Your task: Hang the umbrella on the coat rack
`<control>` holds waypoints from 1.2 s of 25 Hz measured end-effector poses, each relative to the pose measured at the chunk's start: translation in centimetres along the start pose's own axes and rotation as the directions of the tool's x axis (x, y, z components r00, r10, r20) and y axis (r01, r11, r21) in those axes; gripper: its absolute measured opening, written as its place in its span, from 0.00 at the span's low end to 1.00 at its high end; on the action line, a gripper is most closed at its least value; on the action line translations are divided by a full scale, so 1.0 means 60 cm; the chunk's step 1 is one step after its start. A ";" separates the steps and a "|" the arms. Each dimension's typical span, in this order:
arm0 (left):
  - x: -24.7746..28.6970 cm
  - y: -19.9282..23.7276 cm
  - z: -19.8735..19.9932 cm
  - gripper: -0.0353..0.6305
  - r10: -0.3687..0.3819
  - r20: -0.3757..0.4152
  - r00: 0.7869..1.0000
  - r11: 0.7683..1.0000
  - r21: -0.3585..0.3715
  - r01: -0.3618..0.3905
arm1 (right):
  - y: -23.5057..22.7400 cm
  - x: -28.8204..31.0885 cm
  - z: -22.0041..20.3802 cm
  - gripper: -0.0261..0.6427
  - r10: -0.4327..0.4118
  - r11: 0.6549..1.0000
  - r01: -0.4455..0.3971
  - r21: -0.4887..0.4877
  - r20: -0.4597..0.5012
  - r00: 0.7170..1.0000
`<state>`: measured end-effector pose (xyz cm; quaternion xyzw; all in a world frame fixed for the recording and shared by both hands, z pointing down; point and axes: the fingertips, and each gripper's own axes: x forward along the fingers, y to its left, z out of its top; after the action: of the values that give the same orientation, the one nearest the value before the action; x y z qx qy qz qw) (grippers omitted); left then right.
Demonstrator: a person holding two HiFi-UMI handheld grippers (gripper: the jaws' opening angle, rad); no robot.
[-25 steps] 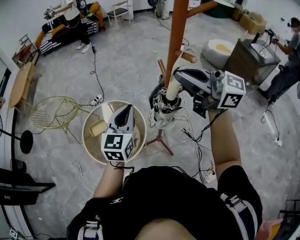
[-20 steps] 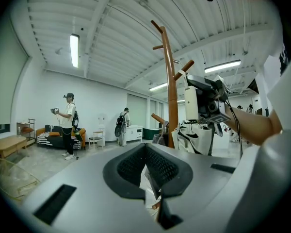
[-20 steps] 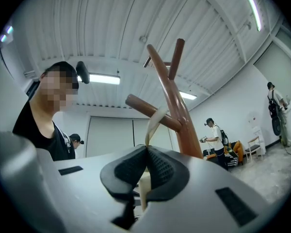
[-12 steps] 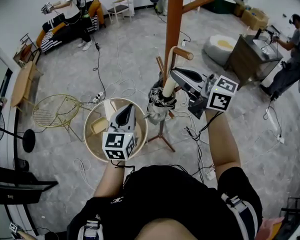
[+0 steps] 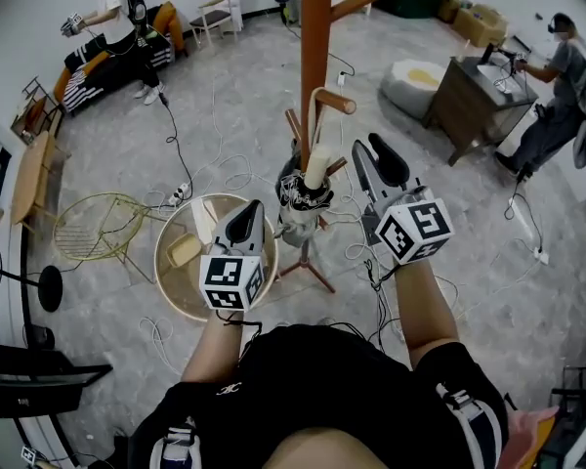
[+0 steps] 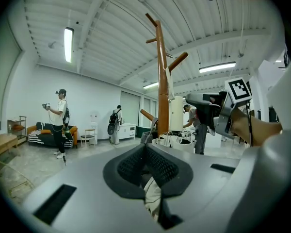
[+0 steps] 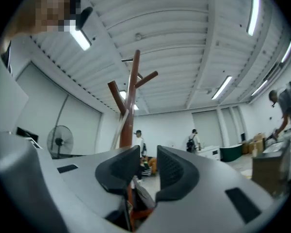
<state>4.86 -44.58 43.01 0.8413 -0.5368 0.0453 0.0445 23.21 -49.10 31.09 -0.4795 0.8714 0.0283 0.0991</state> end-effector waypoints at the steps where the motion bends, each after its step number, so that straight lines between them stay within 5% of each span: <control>1: 0.005 -0.007 0.000 0.08 -0.010 0.001 1.000 1.000 0.001 0.010 | -0.013 -0.016 -0.010 0.17 -0.071 0.997 0.071 -0.022 0.000 0.997; 2: 0.010 -0.013 0.000 0.08 -0.020 0.002 1.000 1.000 0.002 0.020 | -0.024 -0.031 -0.023 0.06 -0.131 0.991 0.131 -0.040 -0.003 0.991; 7: 0.028 -0.038 -0.001 0.08 -0.064 0.006 0.998 0.998 0.005 0.064 | -0.028 -0.078 -0.098 0.06 -0.252 0.965 0.244 -0.095 -0.087 0.964; 30: 0.013 -0.049 0.001 0.08 -0.076 0.018 0.997 0.997 0.017 0.076 | -0.004 -0.100 -0.129 0.06 -0.254 0.964 0.241 -0.109 -0.130 0.958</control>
<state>7.84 -44.04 42.99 0.8619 -0.5043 0.0402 0.0346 25.42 -45.36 39.86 -0.5897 0.8072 0.0212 0.0170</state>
